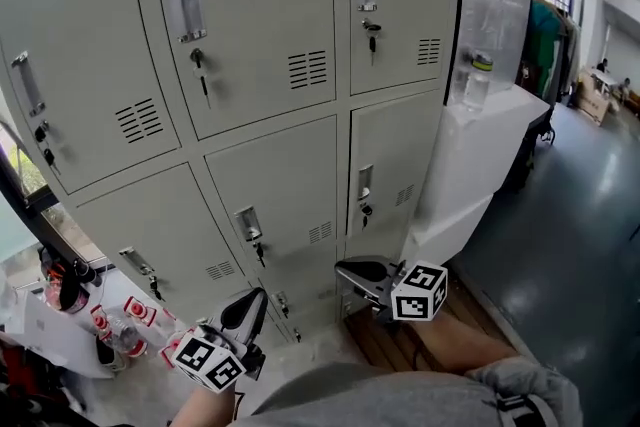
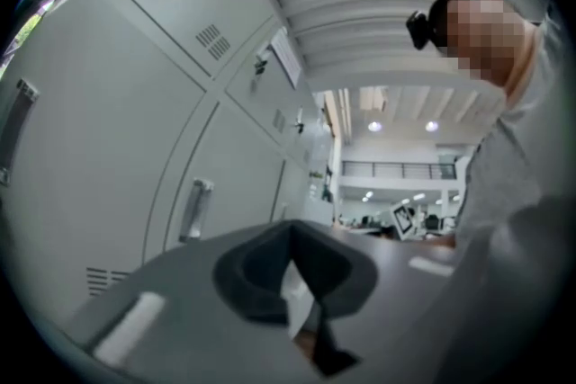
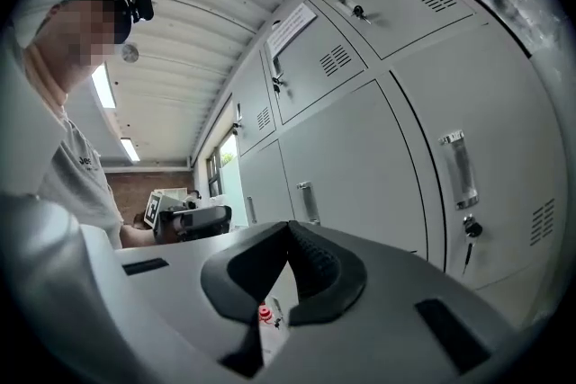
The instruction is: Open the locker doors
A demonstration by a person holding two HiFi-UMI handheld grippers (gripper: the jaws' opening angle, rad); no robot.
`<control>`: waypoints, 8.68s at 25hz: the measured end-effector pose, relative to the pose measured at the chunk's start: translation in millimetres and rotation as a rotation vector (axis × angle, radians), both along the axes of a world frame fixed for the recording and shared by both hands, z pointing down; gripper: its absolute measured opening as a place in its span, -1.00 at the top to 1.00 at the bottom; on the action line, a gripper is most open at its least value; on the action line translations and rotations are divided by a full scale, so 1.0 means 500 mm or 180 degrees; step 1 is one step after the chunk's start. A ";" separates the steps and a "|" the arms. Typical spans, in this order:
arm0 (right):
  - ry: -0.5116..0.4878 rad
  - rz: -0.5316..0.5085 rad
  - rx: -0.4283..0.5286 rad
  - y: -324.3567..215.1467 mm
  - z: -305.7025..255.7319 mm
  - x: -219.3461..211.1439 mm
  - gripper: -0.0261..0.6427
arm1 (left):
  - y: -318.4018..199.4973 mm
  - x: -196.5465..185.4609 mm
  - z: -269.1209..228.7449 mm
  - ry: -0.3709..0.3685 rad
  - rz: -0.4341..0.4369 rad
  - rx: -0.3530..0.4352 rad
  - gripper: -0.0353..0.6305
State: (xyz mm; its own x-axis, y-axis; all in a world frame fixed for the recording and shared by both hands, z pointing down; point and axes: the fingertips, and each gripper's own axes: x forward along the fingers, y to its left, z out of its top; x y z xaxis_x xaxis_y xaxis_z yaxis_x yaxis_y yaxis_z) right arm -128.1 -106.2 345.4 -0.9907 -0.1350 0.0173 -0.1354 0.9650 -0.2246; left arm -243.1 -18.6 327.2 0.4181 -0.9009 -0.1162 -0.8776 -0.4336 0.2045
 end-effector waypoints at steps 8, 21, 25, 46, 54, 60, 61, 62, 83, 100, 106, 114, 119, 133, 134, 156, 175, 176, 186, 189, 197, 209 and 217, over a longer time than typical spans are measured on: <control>-0.0034 -0.0116 0.0241 -0.140 -0.092 0.024 0.91 | -0.129 0.059 -0.074 -0.0067 -0.0197 0.0132 0.88; -0.0420 0.0759 0.1653 -0.322 -0.657 0.058 0.91 | -0.339 0.159 -0.529 -0.0390 0.0088 0.0961 0.88; -0.0423 0.0959 0.1855 -0.348 -0.783 0.055 0.91 | -0.352 0.174 -0.623 -0.0316 0.0165 0.1061 0.88; -0.0271 0.0961 0.1423 -0.461 -0.844 -0.010 0.47 | -0.308 0.172 -0.650 -0.0335 0.0156 0.1023 0.88; -0.0408 0.0679 0.1630 -0.352 -0.841 0.131 0.48 | -0.316 0.233 -0.640 -0.0277 0.0388 0.1024 0.88; -0.0416 0.1025 0.1911 -0.303 -0.832 0.379 0.46 | -0.342 0.325 -0.623 -0.0267 0.0722 0.1024 0.88; -0.0419 0.1106 0.1906 -0.308 -0.830 0.425 0.44 | -0.349 0.342 -0.619 -0.0266 0.0778 0.1012 0.88; -0.0432 0.1196 0.1880 -0.316 -0.830 0.473 0.44 | -0.359 0.359 -0.615 -0.0263 0.0833 0.0996 0.88; 0.0217 0.2519 0.1812 -0.542 -0.740 0.739 0.82 | -0.417 0.511 -0.564 -0.0213 0.1183 0.0797 0.88; -0.0458 0.1697 0.1201 -0.327 -0.480 0.426 0.82 | -0.373 0.391 -0.467 -0.0300 0.0809 0.0822 0.88; -0.0440 0.1540 0.1041 -0.316 -0.417 0.358 0.82 | -0.354 0.364 -0.411 -0.0323 0.0765 0.0733 0.88; -0.0070 0.1115 0.0867 -0.317 -0.301 0.236 0.82 | -0.322 0.278 -0.336 -0.0334 0.0358 0.0567 0.88; 0.0270 0.0863 0.0736 -0.350 -0.165 0.116 0.78 | -0.306 0.198 -0.228 -0.0172 0.0098 0.0316 0.88; 0.0574 0.1296 0.0543 -0.462 0.008 0.038 0.50 | -0.240 0.113 -0.041 -0.0094 -0.0167 -0.0240 0.88; 0.0578 0.1274 0.0552 -0.463 0.006 0.032 0.49 | -0.237 0.112 -0.040 -0.0092 -0.0166 -0.0246 0.88; 0.0246 0.1383 0.0680 -0.310 0.011 0.356 0.48 | -0.329 0.333 -0.003 -0.0130 0.0667 -0.0348 0.88; 0.0623 0.2723 0.0504 -0.558 0.028 0.799 0.67 | -0.385 0.511 0.013 -0.0096 0.1085 -0.0395 0.88; 0.0631 0.2740 0.0492 -0.570 0.028 0.805 0.67 | -0.385 0.506 0.013 -0.0095 0.1062 -0.0402 0.88; 0.0584 0.2941 0.0451 -0.581 0.025 0.819 0.61 | -0.379 0.457 0.015 -0.0066 0.0887 -0.0427 0.88; 0.0413 0.3308 0.0322 -0.542 0.032 0.829 0.49 | -0.374 0.449 0.014 -0.0065 0.0869 -0.0415 0.88; 0.0411 0.2219 0.0267 -0.301 0.122 0.537 0.61 | -0.363 0.413 0.020 -0.0024 0.0795 -0.0408 0.88; 0.0150 0.1316 0.0256 -0.216 0.069 0.339 0.79 | -0.301 0.377 0.029 0.0080 0.0865 -0.0225 0.89; 0.0243 0.1251 0.0172 -0.215 0.094 0.331 0.79 | -0.291 0.348 0.041 0.0142 0.0659 -0.0259 0.88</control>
State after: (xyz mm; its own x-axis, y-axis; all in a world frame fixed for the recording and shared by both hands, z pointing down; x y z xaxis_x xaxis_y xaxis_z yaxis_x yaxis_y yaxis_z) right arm 37.6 -213.7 392.1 -0.8596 -0.5060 0.0714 -0.5107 0.8466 -0.1500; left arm -69.3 -163.9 347.9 0.5912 -0.8036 -0.0691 -0.7608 -0.5841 0.2830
